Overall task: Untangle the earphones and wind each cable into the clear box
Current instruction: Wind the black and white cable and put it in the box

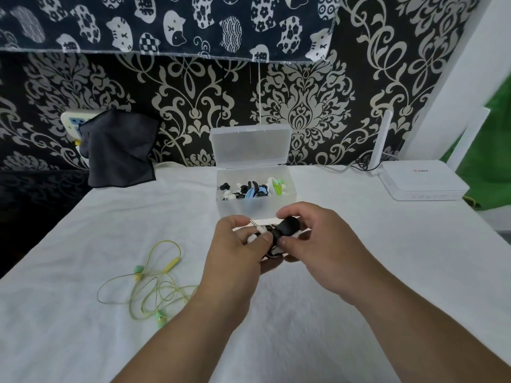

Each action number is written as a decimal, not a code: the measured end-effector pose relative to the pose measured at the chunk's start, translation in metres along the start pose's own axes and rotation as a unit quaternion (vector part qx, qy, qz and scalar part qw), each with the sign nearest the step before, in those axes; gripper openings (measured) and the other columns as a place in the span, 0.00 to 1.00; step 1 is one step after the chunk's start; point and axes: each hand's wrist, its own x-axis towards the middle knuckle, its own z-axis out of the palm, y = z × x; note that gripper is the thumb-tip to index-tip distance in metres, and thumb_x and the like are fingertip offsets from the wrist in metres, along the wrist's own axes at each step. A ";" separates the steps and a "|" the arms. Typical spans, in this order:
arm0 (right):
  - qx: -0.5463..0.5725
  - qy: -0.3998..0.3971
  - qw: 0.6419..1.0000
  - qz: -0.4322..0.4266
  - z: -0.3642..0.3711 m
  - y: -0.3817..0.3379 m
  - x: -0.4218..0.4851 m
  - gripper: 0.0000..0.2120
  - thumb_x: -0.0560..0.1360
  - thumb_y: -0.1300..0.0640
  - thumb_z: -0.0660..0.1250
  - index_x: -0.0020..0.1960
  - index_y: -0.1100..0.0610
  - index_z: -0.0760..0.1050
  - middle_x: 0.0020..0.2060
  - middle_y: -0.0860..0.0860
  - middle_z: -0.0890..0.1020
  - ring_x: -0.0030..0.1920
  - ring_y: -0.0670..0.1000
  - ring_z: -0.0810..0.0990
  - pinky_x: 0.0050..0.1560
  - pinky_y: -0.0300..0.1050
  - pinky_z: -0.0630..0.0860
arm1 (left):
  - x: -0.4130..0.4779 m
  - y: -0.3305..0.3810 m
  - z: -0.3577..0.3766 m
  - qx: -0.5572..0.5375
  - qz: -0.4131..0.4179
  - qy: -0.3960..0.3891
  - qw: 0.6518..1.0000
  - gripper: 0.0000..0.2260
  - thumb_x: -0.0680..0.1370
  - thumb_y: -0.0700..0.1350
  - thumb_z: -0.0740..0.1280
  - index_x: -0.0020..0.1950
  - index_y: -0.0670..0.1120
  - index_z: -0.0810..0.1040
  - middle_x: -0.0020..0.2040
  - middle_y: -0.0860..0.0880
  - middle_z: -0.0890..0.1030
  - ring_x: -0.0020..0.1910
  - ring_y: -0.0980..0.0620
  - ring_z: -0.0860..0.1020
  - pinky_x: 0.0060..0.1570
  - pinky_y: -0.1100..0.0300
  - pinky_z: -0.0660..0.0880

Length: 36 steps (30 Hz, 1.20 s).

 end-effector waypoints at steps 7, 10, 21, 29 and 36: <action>0.177 0.064 0.976 0.114 0.006 0.003 0.009 0.12 0.75 0.62 0.73 0.57 0.54 0.78 0.41 0.54 0.86 0.39 0.51 0.86 0.44 0.46 0.83 | 0.009 0.008 -0.014 0.142 -0.034 -0.027 0.989 0.04 0.78 0.42 0.70 0.49 0.42 0.83 0.40 0.42 0.83 0.41 0.45 0.85 0.45 0.47 0.83; 0.187 0.007 0.972 0.144 0.017 -0.001 0.011 0.09 0.76 0.55 0.71 0.56 0.55 0.80 0.46 0.53 0.86 0.43 0.53 0.87 0.50 0.52 0.84 | 0.015 0.002 -0.015 0.186 0.026 0.067 0.980 0.07 0.72 0.43 0.77 0.47 0.46 0.81 0.39 0.47 0.84 0.40 0.46 0.85 0.47 0.43 0.82; 0.174 0.045 0.977 0.116 0.016 -0.025 0.038 0.05 0.75 0.55 0.73 0.41 0.54 0.80 0.35 0.50 0.84 0.33 0.47 0.79 0.36 0.42 0.72 | 0.026 0.023 -0.043 0.213 0.039 -0.041 0.975 0.26 0.71 0.41 0.77 0.66 0.56 0.75 0.58 0.55 0.79 0.57 0.57 0.78 0.48 0.62 0.75; -0.206 0.135 0.966 0.077 0.000 -0.031 0.138 0.16 0.72 0.51 0.73 0.36 0.60 0.73 0.31 0.52 0.75 0.35 0.55 0.75 0.30 0.43 0.64 | 0.031 0.036 -0.067 0.202 0.041 0.054 0.977 0.16 0.75 0.43 0.72 0.60 0.55 0.76 0.55 0.54 0.79 0.47 0.60 0.78 0.36 0.64 0.70; -0.387 0.132 0.909 0.083 0.021 -0.026 0.164 0.10 0.73 0.55 0.72 0.40 0.58 0.73 0.46 0.55 0.82 0.41 0.55 0.75 0.34 0.41 0.68 | 0.039 0.042 -0.075 0.184 0.034 0.075 0.980 0.14 0.76 0.43 0.72 0.58 0.54 0.76 0.54 0.54 0.80 0.48 0.53 0.79 0.39 0.60 0.73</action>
